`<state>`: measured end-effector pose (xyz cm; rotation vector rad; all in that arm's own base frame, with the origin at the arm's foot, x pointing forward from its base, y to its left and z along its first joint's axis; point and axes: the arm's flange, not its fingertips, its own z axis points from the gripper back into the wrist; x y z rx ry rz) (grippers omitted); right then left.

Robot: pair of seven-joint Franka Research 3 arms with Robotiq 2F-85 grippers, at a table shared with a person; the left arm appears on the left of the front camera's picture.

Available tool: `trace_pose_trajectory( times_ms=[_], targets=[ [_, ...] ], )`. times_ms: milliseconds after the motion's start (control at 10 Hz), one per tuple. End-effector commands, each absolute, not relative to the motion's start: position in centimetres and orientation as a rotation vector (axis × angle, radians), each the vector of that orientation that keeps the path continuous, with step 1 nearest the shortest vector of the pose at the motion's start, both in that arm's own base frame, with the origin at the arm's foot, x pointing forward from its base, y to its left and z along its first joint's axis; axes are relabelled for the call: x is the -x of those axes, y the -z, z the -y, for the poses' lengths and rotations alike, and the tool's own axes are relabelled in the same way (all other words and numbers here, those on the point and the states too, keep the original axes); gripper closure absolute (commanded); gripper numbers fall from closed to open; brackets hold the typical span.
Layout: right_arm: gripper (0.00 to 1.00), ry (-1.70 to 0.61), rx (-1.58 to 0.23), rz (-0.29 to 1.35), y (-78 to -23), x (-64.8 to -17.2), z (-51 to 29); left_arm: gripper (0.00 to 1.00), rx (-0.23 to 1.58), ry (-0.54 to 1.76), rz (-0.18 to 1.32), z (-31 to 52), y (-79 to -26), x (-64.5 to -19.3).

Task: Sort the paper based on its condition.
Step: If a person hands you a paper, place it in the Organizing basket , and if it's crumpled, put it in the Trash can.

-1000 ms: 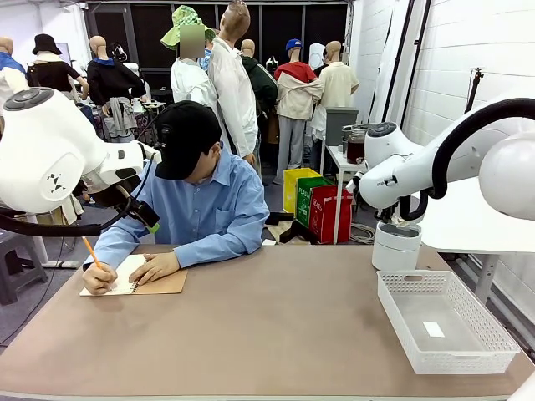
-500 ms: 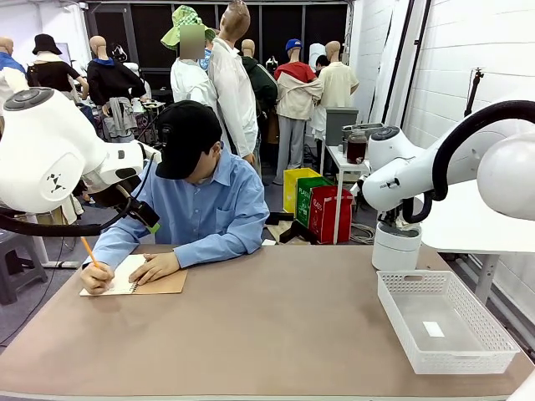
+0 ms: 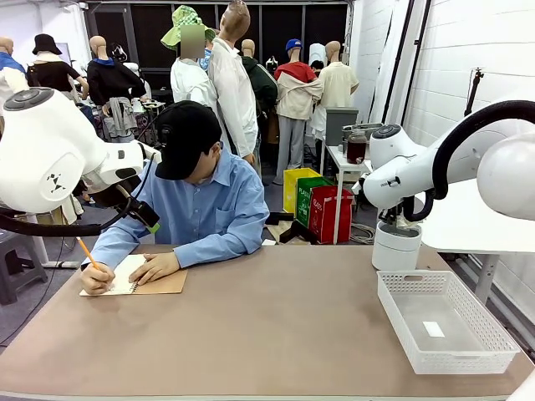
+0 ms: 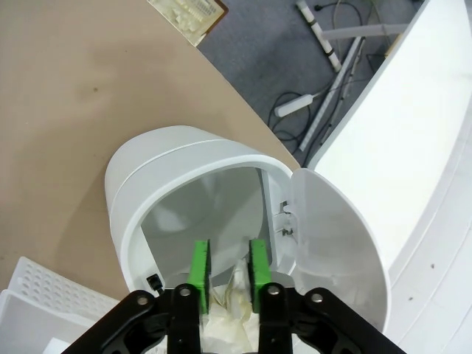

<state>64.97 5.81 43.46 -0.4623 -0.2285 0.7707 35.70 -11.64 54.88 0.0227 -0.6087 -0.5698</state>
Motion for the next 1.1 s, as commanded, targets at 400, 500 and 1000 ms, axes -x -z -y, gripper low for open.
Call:
trace_pose_trajectory(
  times_ms=[400, 500, 1000],
  targets=[
    [0.0, -0.724, 0.49, 0.24, -44.1, -65.6, -5.8, 0.0, -0.019, 0.569, 0.609, 11.6, -54.9, -35.7],
    [0.0, -0.726, 0.482, 0.247, -44.4, -65.4, -5.9, 0.0, -0.019, 0.569, 0.609, 11.6, -54.9, -35.7],
    [0.0, -0.743, 0.458, 0.253, -44.7, -65.1, -6.0, 0.0, -0.019, 0.569, 0.609, 11.6, -54.9, -35.7]
  ],
)
